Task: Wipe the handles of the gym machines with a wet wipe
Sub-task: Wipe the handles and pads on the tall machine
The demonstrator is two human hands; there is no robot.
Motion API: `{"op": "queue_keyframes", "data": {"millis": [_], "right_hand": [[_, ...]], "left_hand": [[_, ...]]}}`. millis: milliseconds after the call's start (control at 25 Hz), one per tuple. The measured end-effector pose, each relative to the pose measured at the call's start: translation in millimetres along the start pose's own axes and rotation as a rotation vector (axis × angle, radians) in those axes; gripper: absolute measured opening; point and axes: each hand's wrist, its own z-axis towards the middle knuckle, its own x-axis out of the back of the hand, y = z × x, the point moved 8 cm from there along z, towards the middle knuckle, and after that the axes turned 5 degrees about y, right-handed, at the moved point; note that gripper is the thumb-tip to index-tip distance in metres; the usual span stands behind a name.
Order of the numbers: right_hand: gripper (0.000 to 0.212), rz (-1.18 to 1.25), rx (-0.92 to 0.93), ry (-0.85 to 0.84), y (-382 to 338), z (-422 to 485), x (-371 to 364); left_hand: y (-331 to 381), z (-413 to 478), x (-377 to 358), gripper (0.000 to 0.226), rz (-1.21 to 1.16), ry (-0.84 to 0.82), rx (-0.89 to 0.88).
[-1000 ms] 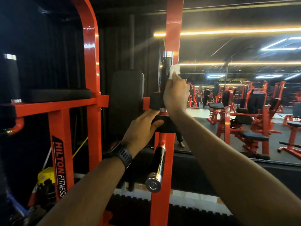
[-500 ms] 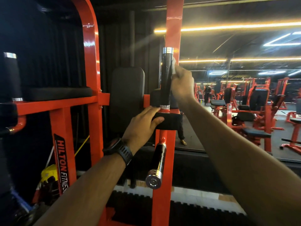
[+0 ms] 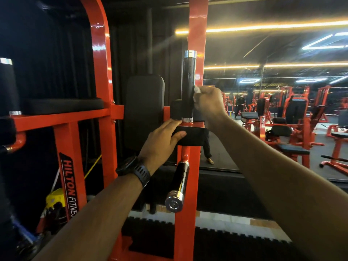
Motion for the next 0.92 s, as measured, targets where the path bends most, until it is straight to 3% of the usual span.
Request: {"op": "queue_keyframes", "data": {"millis": [80, 240, 320, 400, 480, 560, 680, 800, 920], "right_hand": [[0.028, 0.065, -0.087, 0.000, 7, 0, -2], [0.026, 0.002, -0.006, 0.086, 8, -11, 2], [0.027, 0.021, -0.078, 0.026, 19, -11, 1], [0.024, -0.002, -0.032, 0.007, 21, -12, 0], [0.029, -0.300, 0.209, 0.024, 14, -24, 2], [0.047, -0.521, 0.545, -0.001, 1, -47, -2], [0.059, -0.835, 1.033, -0.264, -15, -54, -17], [0.074, -1.135, 1.308, -0.416, -21, -42, -21], [0.062, -1.231, 1.529, -0.454, -20, -51, -16]], "left_hand": [[0, -1, 0, 0.048, 0.000, 0.003, 0.008], [2, -2, 0, 0.048, -0.011, 0.004, 0.009], [2, -2, 0, 0.048, -0.014, 0.002, 0.010], [2, -3, 1, 0.048, -0.011, 0.011, 0.008], [3, -2, 1, 0.048, -0.009, 0.019, 0.007], [4, -3, 0, 0.048, -0.001, 0.013, 0.003], [4, -2, 2, 0.048, -0.009, 0.025, -0.013], [2, -3, 2, 0.048, -0.034, 0.028, -0.013], [2, -5, 2, 0.050, -0.028, 0.033, -0.003]]}}
